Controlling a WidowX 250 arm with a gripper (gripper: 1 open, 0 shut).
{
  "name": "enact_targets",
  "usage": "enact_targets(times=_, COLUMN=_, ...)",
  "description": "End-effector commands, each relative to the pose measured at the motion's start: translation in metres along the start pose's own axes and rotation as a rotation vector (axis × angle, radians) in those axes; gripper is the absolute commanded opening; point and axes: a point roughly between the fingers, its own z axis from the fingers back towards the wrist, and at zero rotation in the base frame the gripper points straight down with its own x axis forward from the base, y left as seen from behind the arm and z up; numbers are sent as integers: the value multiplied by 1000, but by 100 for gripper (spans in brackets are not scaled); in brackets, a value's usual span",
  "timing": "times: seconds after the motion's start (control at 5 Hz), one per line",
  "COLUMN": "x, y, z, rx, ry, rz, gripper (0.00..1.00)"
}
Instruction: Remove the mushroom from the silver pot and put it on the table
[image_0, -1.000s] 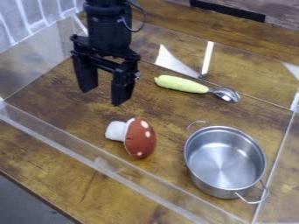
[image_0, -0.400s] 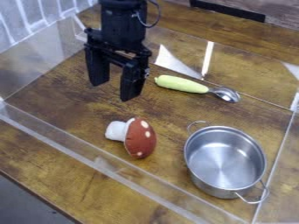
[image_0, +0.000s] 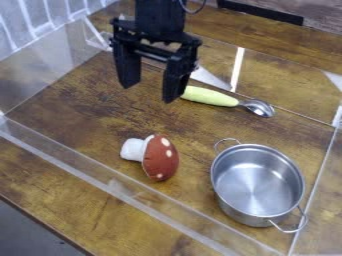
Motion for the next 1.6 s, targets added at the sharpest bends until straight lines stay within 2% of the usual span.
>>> enact_targets(times=0.0, x=-6, y=-11, z=23, rx=-14, ry=-101, rz=-22, gripper=100)
enact_targets(times=0.2, x=-9, y=-16, z=13, rx=-10, ry=-97, rz=-38, gripper=100)
enact_targets(times=0.4, x=-14, y=-17, z=7, rx=2, ry=-108, rz=-45, gripper=100)
enact_targets(times=0.6, x=-13, y=-4, z=17, rx=16, ry=-122, rz=-33, gripper=100)
enact_targets(times=0.8, x=-10, y=6, z=21, rx=23, ry=-116, rz=-26, gripper=100)
enact_targets(times=1.0, x=-13, y=10, z=20, rx=18, ry=-131, rz=13, gripper=100)
enact_targets(times=1.2, x=-12, y=9, z=13, rx=11, ry=-124, rz=37, gripper=100)
enact_targets(times=1.4, x=-13, y=18, z=14, rx=6, ry=-119, rz=14, gripper=100)
